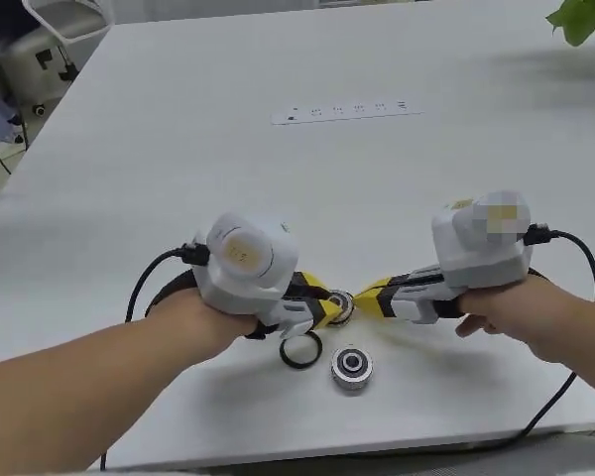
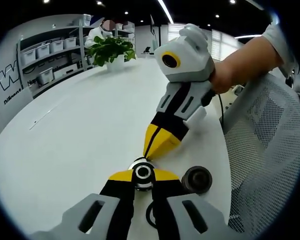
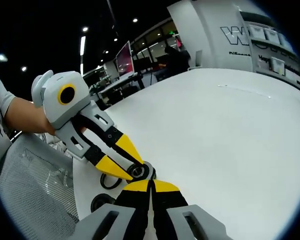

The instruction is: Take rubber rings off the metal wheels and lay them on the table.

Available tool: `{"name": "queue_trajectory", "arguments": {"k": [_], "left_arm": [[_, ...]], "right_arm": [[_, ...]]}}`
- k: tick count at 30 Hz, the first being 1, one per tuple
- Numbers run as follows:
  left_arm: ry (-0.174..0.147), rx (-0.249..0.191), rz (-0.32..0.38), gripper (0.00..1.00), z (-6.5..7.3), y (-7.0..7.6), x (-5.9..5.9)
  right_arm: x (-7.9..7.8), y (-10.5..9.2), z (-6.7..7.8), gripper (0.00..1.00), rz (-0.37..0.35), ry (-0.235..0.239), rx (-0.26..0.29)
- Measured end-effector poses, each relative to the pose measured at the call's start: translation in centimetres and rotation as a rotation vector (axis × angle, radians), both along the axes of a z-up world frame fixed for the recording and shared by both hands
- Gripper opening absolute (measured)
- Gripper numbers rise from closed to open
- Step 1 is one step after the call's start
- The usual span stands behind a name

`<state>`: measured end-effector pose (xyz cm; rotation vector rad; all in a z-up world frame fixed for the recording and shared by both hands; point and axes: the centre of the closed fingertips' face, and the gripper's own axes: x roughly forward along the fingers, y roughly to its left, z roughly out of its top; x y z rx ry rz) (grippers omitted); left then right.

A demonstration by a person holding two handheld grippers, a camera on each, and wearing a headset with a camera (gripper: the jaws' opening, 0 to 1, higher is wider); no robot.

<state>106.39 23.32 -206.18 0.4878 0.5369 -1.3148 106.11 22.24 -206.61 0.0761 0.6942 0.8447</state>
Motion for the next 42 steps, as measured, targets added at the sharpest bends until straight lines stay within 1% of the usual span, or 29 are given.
{"name": "queue_trajectory", "arguments": {"k": [6, 12, 20, 33, 35, 36, 37, 38, 42], "left_arm": [[-0.001, -0.005, 0.007, 0.07, 0.0, 0.0, 0.0], [-0.001, -0.004, 0.008, 0.07, 0.0, 0.0, 0.0], [-0.006, -0.003, 0.010, 0.07, 0.0, 0.0, -0.1], [-0.007, -0.003, 0.017, 0.07, 0.0, 0.0, -0.1], [-0.007, -0.004, 0.017, 0.07, 0.0, 0.0, -0.1], [-0.008, -0.005, 0.018, 0.07, 0.1, 0.0, -0.1], [-0.007, -0.005, 0.019, 0.07, 0.1, 0.0, -0.1], [-0.007, -0.008, 0.021, 0.07, 0.1, 0.0, -0.1], [-0.006, -0.017, 0.025, 0.07, 0.1, 0.0, -0.1]], "right_arm": [[-0.1, 0.2, 0.2, 0.00, -0.013, 0.017, 0.032], [-0.2, 0.3, 0.3, 0.00, -0.012, 0.013, 0.022], [-0.3, 0.5, 0.4, 0.00, -0.014, 0.018, 0.026], [-0.2, 1.5, 0.6, 0.00, 0.016, -0.007, 0.022], [-0.3, 1.7, 0.8, 0.00, 0.023, -0.008, 0.037], [-0.3, 2.1, 1.4, 0.00, 0.028, -0.018, 0.067], [-0.3, 2.0, 1.3, 0.00, 0.026, -0.015, 0.053], [-0.2, 2.1, 1.2, 0.00, 0.035, -0.036, 0.033], [-0.2, 1.8, 0.9, 0.00, 0.034, -0.038, 0.024]]}}
